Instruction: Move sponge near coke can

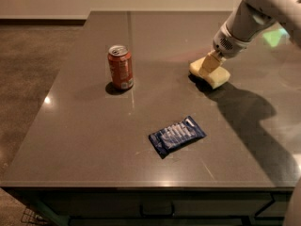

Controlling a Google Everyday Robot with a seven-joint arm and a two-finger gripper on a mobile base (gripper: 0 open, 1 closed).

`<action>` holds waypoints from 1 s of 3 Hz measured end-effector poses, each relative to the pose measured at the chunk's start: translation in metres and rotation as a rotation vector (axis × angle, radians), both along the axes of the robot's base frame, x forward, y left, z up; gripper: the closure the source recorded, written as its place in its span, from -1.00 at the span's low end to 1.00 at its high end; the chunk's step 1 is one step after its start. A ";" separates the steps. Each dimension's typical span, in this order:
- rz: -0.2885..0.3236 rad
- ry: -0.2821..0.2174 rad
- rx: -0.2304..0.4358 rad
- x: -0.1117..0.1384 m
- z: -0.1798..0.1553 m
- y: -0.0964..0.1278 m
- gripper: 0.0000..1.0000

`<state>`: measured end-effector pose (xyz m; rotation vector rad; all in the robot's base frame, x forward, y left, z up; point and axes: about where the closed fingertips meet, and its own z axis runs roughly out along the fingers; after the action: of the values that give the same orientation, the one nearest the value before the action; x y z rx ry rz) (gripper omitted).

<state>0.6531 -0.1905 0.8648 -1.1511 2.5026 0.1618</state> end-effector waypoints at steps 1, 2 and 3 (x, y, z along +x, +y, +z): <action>0.091 -0.010 0.031 -0.001 0.011 0.037 1.00; 0.207 -0.022 0.051 -0.008 0.018 0.080 1.00; 0.356 -0.039 0.058 -0.018 0.022 0.119 1.00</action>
Offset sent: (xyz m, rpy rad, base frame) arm -0.0257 0.1420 0.0297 0.0743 -0.0413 0.3933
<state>0.6347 -0.0716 0.8867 -1.5495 2.2243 0.3008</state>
